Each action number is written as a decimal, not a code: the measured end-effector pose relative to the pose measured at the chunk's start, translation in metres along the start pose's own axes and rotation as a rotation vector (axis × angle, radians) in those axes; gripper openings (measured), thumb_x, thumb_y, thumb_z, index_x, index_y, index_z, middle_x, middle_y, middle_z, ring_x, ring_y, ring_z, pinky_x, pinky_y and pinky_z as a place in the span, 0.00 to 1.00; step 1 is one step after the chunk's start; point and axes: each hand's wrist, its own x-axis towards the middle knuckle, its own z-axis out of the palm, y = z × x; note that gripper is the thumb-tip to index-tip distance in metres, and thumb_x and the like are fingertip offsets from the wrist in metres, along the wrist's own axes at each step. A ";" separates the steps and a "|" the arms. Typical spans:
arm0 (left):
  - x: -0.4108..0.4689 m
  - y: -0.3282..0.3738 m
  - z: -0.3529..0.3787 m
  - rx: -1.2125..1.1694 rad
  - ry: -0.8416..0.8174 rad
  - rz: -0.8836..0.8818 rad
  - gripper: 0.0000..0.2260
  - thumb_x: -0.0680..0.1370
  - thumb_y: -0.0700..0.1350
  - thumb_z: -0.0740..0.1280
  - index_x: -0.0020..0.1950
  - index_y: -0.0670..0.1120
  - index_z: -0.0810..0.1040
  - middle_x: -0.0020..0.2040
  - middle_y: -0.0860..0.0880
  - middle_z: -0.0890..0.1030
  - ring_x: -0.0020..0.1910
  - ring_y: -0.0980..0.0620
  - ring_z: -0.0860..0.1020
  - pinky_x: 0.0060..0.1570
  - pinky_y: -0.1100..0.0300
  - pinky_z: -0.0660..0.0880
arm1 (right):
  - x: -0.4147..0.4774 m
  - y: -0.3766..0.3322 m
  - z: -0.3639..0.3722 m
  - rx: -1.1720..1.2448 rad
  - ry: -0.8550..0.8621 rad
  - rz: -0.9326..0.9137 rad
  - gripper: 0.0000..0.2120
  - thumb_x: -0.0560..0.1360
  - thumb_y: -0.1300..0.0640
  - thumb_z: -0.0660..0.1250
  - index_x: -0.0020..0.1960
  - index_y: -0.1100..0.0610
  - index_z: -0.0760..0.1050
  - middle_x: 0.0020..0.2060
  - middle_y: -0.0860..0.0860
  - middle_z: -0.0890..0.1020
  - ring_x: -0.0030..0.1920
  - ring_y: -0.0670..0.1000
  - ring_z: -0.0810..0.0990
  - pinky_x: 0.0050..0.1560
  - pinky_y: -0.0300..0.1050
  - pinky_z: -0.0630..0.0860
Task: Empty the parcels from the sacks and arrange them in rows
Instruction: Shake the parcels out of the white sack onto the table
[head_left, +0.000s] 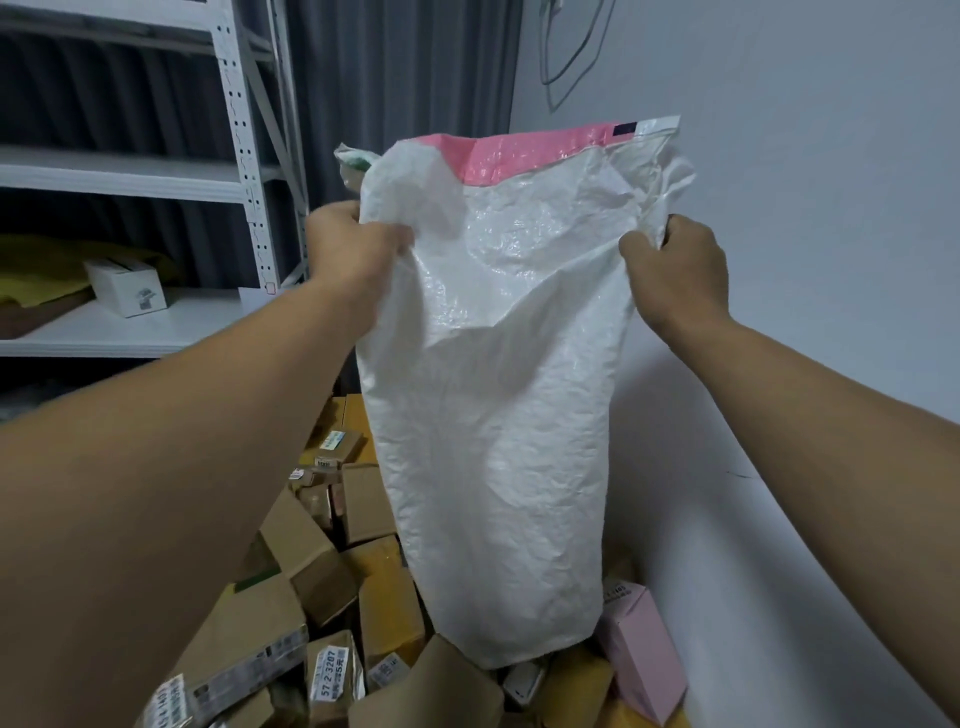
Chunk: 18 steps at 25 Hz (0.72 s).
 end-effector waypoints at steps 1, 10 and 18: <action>-0.002 -0.005 -0.002 0.019 -0.006 -0.017 0.05 0.72 0.37 0.73 0.45 0.45 0.81 0.40 0.49 0.81 0.39 0.50 0.80 0.37 0.60 0.76 | -0.001 0.004 0.003 0.045 -0.035 0.022 0.10 0.74 0.51 0.64 0.39 0.55 0.69 0.34 0.47 0.74 0.35 0.50 0.72 0.36 0.46 0.67; -0.009 -0.025 -0.023 -0.149 -0.032 -0.254 0.08 0.76 0.44 0.71 0.54 0.43 0.82 0.44 0.49 0.83 0.45 0.48 0.81 0.44 0.58 0.76 | -0.037 0.025 0.035 0.317 -0.670 0.193 0.14 0.72 0.59 0.76 0.56 0.55 0.81 0.48 0.48 0.87 0.52 0.49 0.85 0.47 0.40 0.79; -0.005 0.020 -0.065 -0.465 -0.486 -0.083 0.21 0.79 0.55 0.66 0.69 0.46 0.75 0.63 0.44 0.82 0.62 0.42 0.80 0.64 0.43 0.74 | -0.005 -0.085 0.038 0.386 -0.348 0.099 0.09 0.71 0.67 0.61 0.43 0.60 0.78 0.38 0.58 0.80 0.38 0.59 0.82 0.35 0.52 0.77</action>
